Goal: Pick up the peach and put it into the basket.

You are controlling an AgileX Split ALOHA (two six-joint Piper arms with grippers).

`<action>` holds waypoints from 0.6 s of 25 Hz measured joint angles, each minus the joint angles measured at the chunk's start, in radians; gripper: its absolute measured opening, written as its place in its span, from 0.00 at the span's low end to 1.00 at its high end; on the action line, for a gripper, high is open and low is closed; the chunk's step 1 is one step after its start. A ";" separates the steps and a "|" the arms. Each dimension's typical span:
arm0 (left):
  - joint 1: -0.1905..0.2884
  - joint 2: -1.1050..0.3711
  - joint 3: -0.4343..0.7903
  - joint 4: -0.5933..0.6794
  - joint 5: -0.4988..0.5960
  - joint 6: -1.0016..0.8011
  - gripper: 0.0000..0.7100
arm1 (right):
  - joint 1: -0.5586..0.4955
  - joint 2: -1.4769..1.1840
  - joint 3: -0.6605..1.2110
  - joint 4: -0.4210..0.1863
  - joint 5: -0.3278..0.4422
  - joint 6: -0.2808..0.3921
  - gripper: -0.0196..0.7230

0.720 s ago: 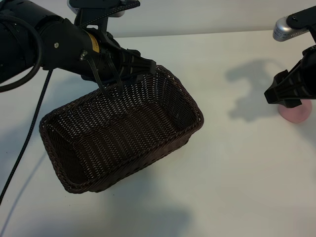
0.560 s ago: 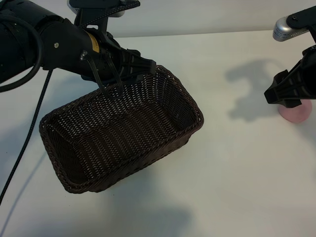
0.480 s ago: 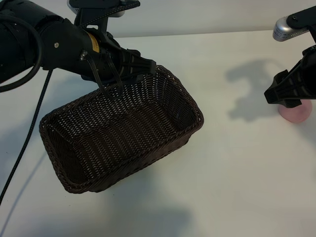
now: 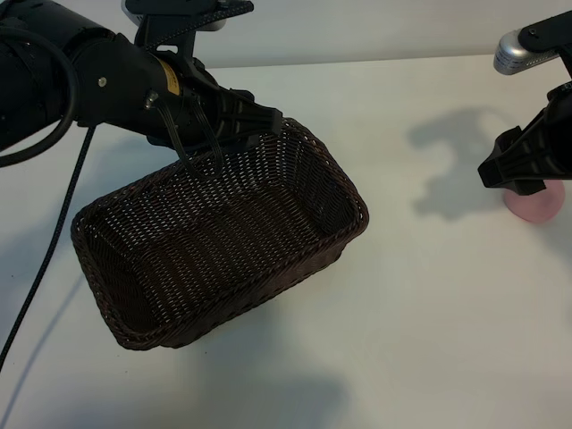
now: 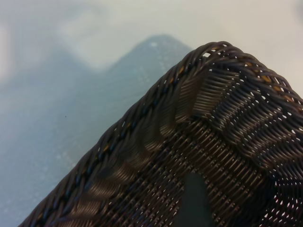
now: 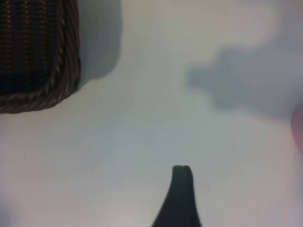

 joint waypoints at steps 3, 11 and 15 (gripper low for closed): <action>0.000 0.000 0.000 0.000 0.000 0.000 0.78 | 0.000 0.000 0.000 0.000 0.000 0.000 0.83; 0.000 -0.001 0.000 0.019 -0.031 -0.020 0.78 | 0.000 0.000 0.000 0.001 -0.001 0.001 0.83; 0.000 -0.017 0.000 0.069 0.062 -0.071 0.78 | 0.000 0.000 0.000 0.001 -0.004 0.001 0.83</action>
